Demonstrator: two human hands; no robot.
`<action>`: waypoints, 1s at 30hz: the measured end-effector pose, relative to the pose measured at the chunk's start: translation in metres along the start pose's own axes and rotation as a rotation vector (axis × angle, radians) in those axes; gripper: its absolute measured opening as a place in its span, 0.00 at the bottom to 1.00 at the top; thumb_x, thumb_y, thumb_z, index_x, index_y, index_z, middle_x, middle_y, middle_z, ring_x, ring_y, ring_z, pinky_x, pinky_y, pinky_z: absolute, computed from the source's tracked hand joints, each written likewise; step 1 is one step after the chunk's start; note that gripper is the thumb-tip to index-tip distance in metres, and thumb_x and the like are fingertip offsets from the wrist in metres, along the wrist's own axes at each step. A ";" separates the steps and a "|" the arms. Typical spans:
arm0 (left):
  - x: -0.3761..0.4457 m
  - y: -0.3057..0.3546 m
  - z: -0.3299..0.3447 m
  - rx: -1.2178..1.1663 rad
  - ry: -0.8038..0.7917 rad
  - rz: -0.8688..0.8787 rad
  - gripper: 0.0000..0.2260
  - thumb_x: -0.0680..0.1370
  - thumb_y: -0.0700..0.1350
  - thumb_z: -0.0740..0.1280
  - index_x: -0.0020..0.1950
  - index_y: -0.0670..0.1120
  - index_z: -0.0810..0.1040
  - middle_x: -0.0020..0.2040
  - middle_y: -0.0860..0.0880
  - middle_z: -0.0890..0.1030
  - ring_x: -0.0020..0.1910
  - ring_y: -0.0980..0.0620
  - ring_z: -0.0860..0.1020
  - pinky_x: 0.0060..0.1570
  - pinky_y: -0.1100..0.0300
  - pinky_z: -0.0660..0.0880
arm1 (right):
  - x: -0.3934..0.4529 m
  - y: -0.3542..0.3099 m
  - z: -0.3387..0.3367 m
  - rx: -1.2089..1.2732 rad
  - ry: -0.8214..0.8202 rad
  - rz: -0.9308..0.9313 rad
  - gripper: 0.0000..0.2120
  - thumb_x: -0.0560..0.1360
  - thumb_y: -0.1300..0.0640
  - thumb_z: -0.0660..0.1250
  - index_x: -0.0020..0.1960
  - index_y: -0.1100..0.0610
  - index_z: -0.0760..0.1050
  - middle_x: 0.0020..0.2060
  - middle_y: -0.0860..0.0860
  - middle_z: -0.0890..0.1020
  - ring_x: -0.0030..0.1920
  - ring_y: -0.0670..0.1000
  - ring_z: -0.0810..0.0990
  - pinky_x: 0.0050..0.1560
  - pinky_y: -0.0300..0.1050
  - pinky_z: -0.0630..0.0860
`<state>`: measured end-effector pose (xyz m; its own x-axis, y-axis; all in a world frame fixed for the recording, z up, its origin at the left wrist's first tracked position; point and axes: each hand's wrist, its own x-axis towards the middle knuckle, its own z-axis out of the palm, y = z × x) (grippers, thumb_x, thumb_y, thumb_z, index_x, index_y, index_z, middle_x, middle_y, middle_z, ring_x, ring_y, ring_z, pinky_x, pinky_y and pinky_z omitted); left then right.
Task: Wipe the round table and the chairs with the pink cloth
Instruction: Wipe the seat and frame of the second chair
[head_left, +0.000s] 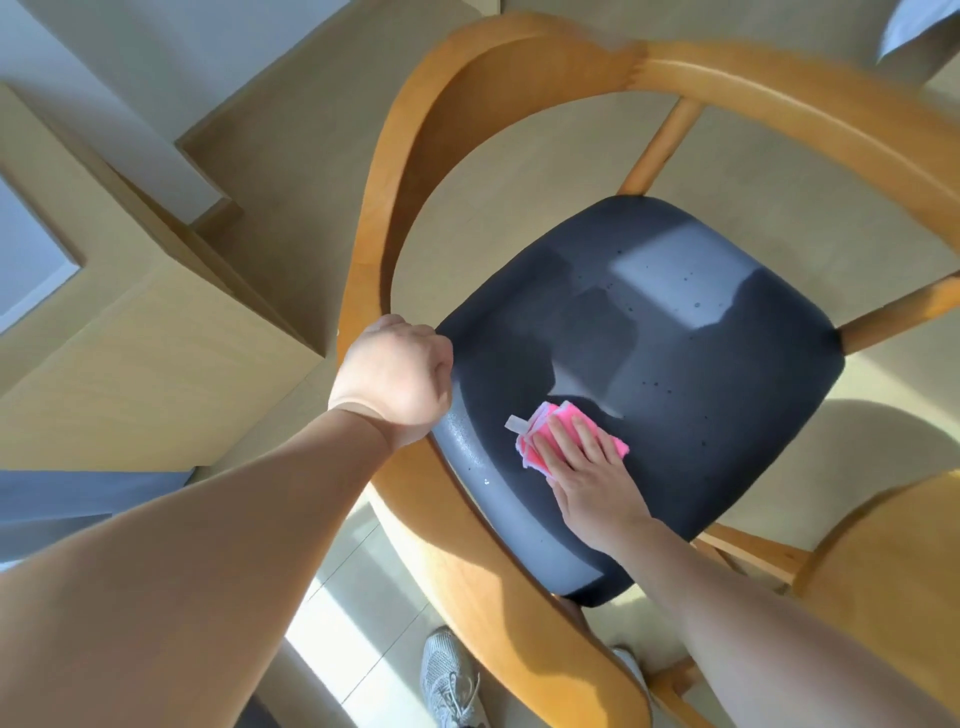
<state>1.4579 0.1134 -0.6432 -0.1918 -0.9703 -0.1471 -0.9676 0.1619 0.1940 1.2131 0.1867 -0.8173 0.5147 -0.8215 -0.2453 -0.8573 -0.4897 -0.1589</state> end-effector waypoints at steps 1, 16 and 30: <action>-0.007 0.006 0.001 -0.009 0.008 -0.003 0.16 0.72 0.42 0.52 0.40 0.45 0.80 0.38 0.48 0.80 0.41 0.46 0.73 0.49 0.55 0.72 | -0.007 -0.001 -0.002 -0.005 -0.001 -0.015 0.27 0.78 0.52 0.62 0.75 0.53 0.61 0.75 0.53 0.63 0.76 0.61 0.54 0.73 0.60 0.58; -0.039 0.034 0.005 -0.015 0.096 -0.074 0.17 0.71 0.42 0.53 0.37 0.44 0.82 0.37 0.47 0.81 0.40 0.47 0.76 0.54 0.55 0.73 | 0.005 -0.022 -0.008 -0.054 -0.019 -0.492 0.28 0.70 0.61 0.65 0.69 0.52 0.65 0.75 0.53 0.59 0.75 0.62 0.51 0.73 0.64 0.53; -0.033 0.023 0.000 0.165 -0.116 0.174 0.11 0.73 0.42 0.56 0.39 0.47 0.78 0.37 0.50 0.78 0.42 0.47 0.74 0.51 0.54 0.70 | -0.018 -0.027 0.007 -0.025 -0.005 -0.557 0.26 0.71 0.59 0.67 0.69 0.50 0.71 0.71 0.52 0.68 0.75 0.60 0.60 0.75 0.61 0.54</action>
<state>1.4421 0.1491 -0.6342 -0.3663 -0.8997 -0.2374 -0.9301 0.3611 0.0669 1.2272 0.2174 -0.8153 0.8900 -0.4355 -0.1352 -0.4559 -0.8563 -0.2426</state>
